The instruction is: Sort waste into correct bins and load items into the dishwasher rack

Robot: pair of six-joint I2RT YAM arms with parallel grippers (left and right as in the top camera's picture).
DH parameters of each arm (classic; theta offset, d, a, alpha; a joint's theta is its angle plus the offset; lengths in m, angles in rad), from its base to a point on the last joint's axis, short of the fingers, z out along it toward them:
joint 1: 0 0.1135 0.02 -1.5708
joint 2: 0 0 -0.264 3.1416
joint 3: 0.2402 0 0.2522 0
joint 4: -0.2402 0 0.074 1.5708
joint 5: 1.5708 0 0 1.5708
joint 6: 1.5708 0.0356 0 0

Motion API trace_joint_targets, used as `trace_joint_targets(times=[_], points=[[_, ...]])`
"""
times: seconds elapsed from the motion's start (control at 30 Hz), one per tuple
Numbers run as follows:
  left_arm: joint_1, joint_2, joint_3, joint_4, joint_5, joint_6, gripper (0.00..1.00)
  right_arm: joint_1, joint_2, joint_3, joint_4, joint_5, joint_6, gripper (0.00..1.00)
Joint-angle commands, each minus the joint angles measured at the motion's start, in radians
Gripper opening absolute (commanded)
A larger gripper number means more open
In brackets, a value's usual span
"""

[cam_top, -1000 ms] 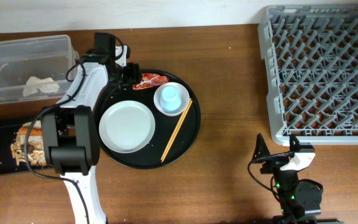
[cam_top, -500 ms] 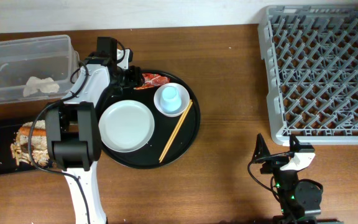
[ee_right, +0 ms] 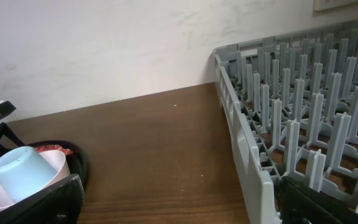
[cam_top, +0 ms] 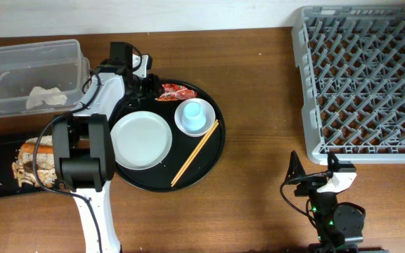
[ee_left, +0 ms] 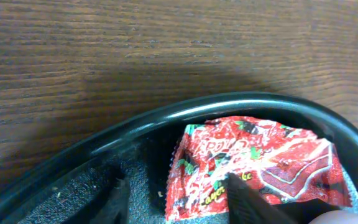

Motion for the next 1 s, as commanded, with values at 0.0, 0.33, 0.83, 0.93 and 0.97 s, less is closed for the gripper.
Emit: trace_joint_targets(times=[0.0, 0.33, 0.83, 0.93, 0.97], points=[[0.000, 0.031, 0.005, -0.008, 0.026, 0.010, 0.44, 0.005, -0.007, -0.007, -0.004, 0.008, -0.010, 0.98], [0.000, 0.002, 0.005, -0.006, 0.016, 0.010, 0.44, 0.005, -0.007, -0.007, -0.004, 0.008, -0.010, 0.98], [-0.027, -0.029, 0.005, -0.019, -0.049, 0.031, 0.43, 0.005, -0.007, -0.007, -0.004, 0.008, -0.010, 0.98], [-0.027, -0.041, 0.005, -0.019, -0.050, 0.031, 0.43, 0.005, -0.007, -0.007, -0.004, 0.008, -0.010, 0.98], [-0.027, -0.042, 0.005, -0.021, -0.049, 0.031, 0.43, 0.005, -0.007, -0.007, -0.004, 0.008, -0.010, 0.98]])
